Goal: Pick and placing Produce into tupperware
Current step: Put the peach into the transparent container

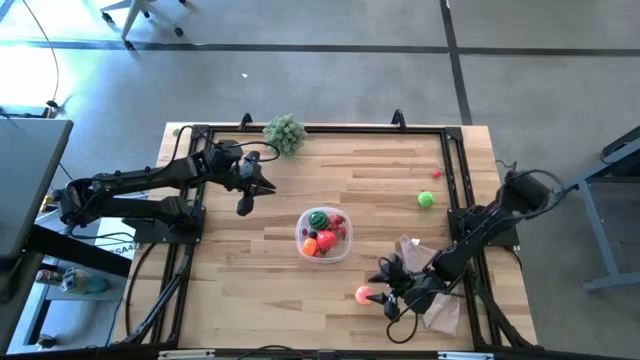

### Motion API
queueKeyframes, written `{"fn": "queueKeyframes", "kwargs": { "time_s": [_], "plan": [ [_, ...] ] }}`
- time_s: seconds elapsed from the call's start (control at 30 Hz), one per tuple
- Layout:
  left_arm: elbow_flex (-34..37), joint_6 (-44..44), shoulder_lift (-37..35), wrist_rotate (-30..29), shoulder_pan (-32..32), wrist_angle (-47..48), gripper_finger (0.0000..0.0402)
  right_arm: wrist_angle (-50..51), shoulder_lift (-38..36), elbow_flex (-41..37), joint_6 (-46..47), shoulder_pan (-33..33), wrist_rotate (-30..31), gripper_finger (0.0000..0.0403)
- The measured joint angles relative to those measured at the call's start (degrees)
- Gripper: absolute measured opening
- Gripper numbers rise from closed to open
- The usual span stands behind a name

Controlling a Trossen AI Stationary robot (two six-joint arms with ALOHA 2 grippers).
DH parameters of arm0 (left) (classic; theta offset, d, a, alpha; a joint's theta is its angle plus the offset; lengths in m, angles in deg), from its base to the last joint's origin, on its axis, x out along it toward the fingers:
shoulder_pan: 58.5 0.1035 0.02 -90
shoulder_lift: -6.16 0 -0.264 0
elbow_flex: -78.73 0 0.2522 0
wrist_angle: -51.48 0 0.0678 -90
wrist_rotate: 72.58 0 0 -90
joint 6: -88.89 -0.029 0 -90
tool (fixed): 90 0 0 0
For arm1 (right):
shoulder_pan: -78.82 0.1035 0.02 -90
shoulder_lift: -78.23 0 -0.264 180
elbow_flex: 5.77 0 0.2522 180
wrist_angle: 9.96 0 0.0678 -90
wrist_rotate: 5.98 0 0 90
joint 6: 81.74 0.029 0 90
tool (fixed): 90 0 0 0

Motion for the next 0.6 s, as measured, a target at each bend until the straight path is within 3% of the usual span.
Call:
{"fn": "queueKeyframes", "kwargs": {
  "time_s": [0.23,0.6],
  "plan": [
    [0.0,0.0,0.0,0.0,0.0,0.0,0.0051,-8.5,6.2,0.0,-2.2,0.1,-1.0,0.0241],
    [0.0,0.0,0.0,0.0,0.0,0.0,0.0051,-10.6,10.3,0.0,-2.1,-0.1,-1.0,0.0241]
  ]
}}
